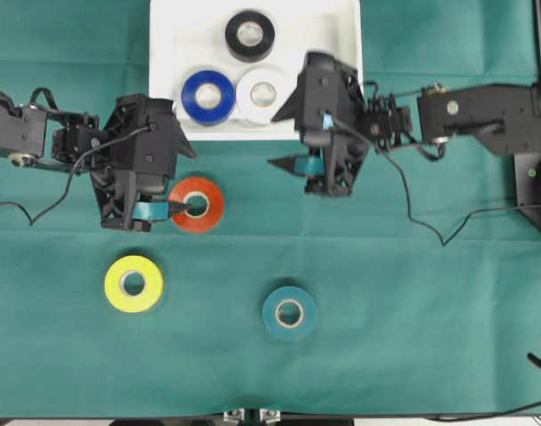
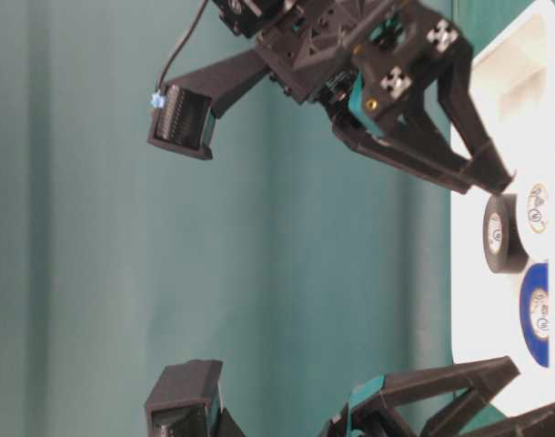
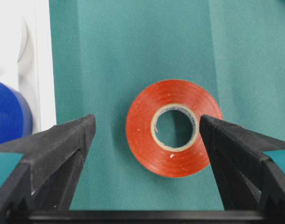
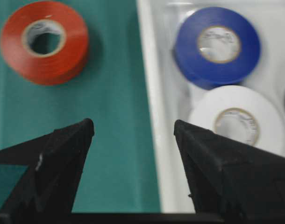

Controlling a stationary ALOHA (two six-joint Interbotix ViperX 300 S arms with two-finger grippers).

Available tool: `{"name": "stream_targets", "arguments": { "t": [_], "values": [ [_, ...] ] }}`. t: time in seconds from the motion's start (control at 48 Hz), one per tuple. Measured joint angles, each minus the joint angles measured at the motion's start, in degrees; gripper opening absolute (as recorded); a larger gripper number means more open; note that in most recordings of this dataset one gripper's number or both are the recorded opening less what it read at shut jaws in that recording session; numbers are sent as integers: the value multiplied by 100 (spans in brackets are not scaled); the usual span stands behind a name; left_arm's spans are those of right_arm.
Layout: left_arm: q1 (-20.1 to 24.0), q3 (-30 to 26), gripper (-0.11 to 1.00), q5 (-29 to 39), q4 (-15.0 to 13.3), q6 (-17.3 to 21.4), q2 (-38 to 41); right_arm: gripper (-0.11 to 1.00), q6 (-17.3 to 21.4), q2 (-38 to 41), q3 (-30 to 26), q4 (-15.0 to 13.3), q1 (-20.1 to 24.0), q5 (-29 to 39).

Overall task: Put the tape alternately from left to right into the white case.
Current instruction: 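Lift the right gripper out of the tray and retract it right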

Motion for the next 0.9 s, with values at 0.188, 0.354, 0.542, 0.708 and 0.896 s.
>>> {"name": "stream_targets", "arguments": {
  "t": [0.188,0.354,0.542,0.708,0.896],
  "values": [
    [0,0,66,0,0,0,0,77,-26,0,26,9,272,-9],
    [0,9,66,-9,0,0,0,77,-18,-9,44,9,492,0],
    [0,9,66,-9,9,0,0,77,-9,0,62,9,642,0],
    [0,0,66,-9,0,0,53,77,-9,-9,79,0,650,0],
    [0,0,66,0,0,0,237,77,-9,0,79,9,650,0]
  ]
}}
